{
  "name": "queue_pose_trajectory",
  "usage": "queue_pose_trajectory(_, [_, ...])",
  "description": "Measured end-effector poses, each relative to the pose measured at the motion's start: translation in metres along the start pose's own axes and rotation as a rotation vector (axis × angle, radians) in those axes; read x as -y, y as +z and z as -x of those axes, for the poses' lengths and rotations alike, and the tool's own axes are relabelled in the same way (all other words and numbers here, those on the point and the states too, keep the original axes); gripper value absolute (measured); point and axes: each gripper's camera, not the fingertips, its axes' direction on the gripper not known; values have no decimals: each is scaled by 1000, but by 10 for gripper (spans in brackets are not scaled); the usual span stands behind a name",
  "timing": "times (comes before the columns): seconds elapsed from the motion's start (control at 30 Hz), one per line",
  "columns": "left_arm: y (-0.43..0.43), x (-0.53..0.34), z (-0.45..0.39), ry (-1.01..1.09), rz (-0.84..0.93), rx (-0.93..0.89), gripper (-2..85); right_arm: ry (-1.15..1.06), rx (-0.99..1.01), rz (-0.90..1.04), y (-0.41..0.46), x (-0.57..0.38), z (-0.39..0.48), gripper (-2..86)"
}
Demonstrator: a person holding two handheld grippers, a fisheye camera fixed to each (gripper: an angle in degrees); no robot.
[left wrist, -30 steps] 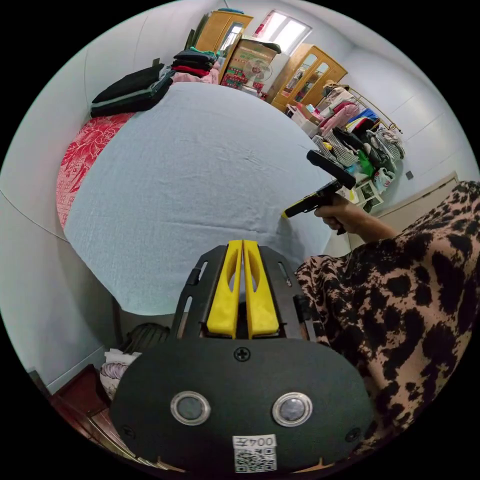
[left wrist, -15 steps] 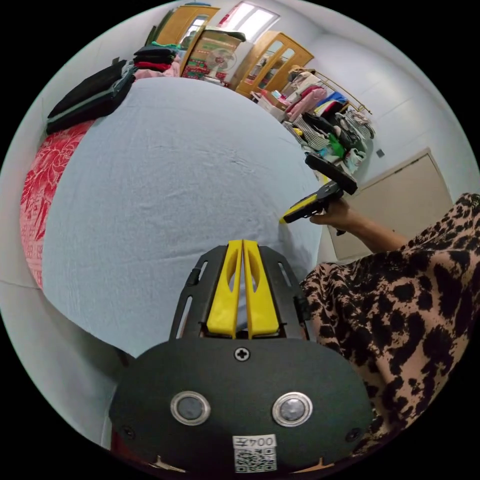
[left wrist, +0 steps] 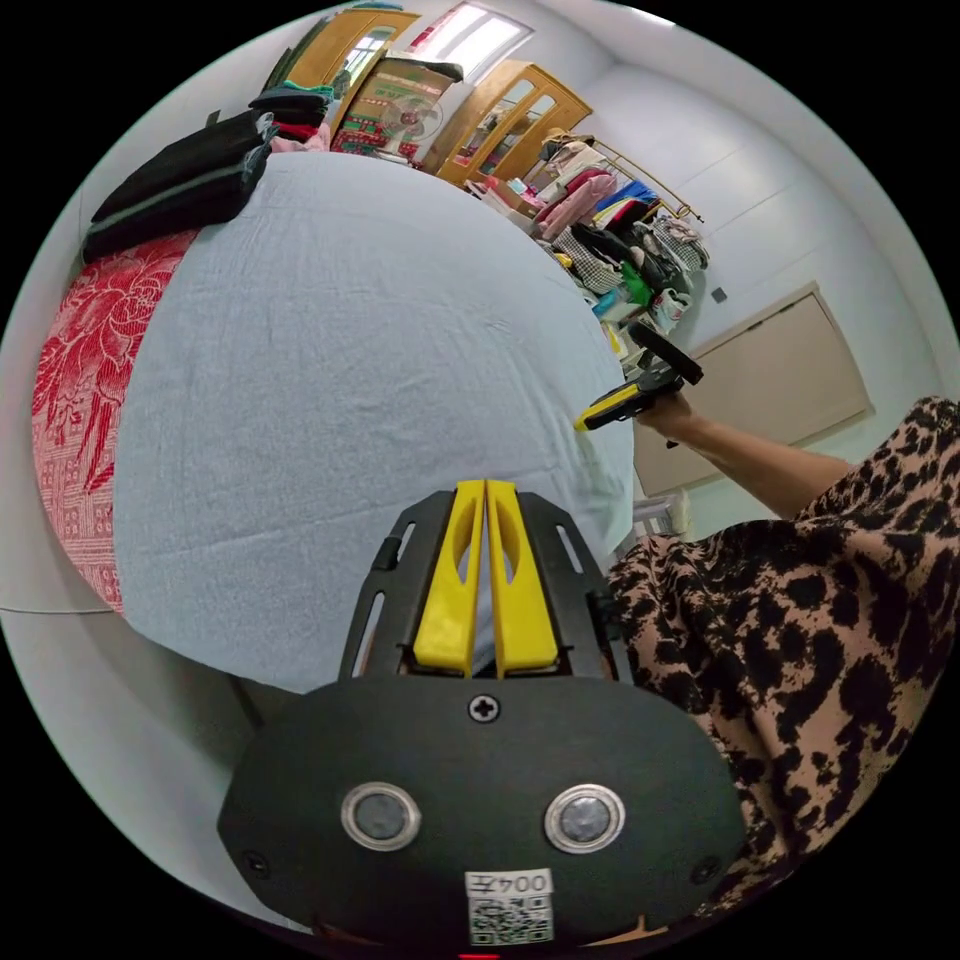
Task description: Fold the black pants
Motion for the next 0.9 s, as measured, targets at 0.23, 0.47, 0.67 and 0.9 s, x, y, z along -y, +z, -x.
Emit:
queue_pose_trajectory(0.23, [-20, -3, 8, 23, 35, -12, 1, -51, 11, -55, 5, -9, -16, 1])
queue_pose_trajectory(0.47, [-40, 1, -9, 26, 8, 51, 2, 17, -47, -7, 7, -2, -20, -1])
queue_pose_trajectory(0.67, [-55, 1, -29, 16, -5, 136, 1, 11, 2, 28, 7, 2, -37, 0])
queue_pose_trajectory(0.9, [-66, -4, -55, 21, 0, 225, 1, -23, -43, 48, 6, 2, -38, 2])
